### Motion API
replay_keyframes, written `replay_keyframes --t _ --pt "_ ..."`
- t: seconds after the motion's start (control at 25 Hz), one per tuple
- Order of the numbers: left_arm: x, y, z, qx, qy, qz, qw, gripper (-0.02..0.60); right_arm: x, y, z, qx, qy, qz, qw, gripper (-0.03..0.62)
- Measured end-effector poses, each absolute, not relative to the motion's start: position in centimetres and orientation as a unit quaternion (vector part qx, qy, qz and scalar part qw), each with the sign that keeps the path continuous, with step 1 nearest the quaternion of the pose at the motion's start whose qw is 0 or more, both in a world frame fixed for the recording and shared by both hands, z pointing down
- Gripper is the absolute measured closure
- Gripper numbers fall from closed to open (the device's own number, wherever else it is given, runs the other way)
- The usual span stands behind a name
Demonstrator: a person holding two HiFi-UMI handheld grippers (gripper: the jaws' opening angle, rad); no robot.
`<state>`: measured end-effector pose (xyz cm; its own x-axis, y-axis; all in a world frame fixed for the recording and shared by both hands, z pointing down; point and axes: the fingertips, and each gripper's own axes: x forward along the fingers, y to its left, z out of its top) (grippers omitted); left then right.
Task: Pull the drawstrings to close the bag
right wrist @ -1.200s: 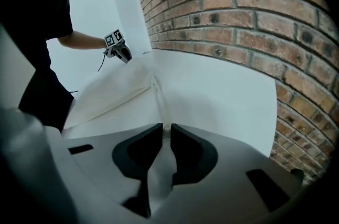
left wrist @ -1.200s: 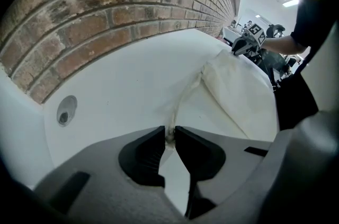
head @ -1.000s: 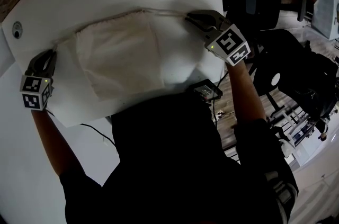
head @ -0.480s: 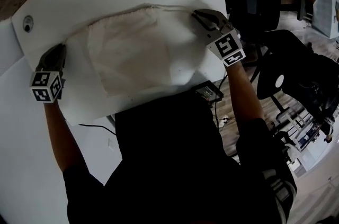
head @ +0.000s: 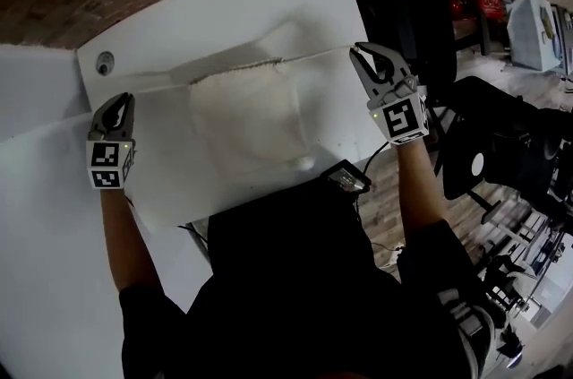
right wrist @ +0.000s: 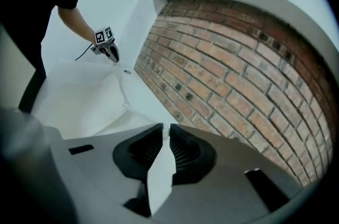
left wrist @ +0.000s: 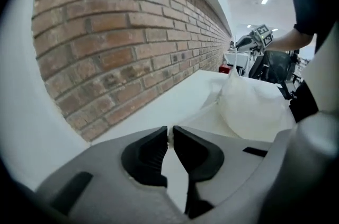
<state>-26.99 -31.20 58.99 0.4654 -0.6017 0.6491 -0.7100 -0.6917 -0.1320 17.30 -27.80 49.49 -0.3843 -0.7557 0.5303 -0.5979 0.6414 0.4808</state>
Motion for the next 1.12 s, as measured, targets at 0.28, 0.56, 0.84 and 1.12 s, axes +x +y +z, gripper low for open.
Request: replay_keyframes --t 0.28,0.56,0.84,1.12 --pt "-29.8 -29.8 46.0 0.834 -0.454 0.31 -0.041 0.535 15.0 -27.5 35.7 0.438 -0.832 -0.201 0.274 0.548" --pt "-31.4 -26.5 34.3 0.814 -0.532 0.207 -0.106 0.535 16.8 -27.3 27.2 0.466 -0.821 -0.256 0.208 0.548" --pt "-31.2 -23.0 29.3 0.818 -0.556 0.1 -0.104 0.535 17.3 -26.8 21.9 0.464 -0.836 -0.265 0.125 0.548" --pt "-33.0 -18.5 27.1 0.81 -0.547 0.162 -0.135 0.535 14.3 -26.6 20.9 0.427 -0.843 -0.305 0.118 0.548"
